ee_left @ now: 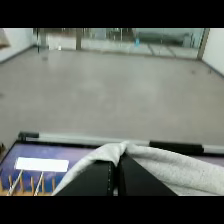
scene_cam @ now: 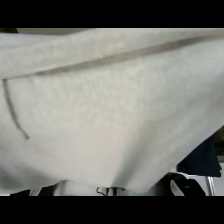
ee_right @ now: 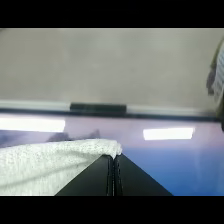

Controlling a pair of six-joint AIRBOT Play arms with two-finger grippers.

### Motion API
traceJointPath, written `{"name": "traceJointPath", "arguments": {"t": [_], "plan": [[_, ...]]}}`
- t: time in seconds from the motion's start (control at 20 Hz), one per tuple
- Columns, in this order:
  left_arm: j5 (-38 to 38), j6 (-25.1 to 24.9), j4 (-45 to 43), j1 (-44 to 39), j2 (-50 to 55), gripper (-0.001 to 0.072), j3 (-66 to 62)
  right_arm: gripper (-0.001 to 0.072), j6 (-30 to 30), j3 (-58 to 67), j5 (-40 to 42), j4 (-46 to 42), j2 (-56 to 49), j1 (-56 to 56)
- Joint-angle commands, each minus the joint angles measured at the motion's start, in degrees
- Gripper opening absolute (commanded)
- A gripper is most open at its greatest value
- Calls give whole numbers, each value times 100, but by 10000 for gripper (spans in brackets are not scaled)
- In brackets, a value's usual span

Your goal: Fold the shirts.

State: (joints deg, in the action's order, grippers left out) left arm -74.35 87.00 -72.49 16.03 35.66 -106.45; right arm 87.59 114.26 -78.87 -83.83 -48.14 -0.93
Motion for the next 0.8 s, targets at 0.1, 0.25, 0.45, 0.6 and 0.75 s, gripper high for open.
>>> {"name": "traceJointPath", "arguments": {"t": [0.1,0.25,0.45,0.6,0.75], "plan": [[-579,-258,48,-33,1248,40,1471,70,-136,-210,-1163,-411,-2142,4],[-144,-319,50,-452,2520,40,2426,70,-146,-881,-695,-101,-3576,9],[1399,-341,48,-1167,4496,40,2337,70,-15,-1051,791,105,-5158,9],[2382,-321,68,-1357,5766,41,1532,71,282,-1054,1871,133,-5665,2],[3075,-321,389,-1399,6568,41,841,71,586,-1054,2809,120,-5825,-9]]}}
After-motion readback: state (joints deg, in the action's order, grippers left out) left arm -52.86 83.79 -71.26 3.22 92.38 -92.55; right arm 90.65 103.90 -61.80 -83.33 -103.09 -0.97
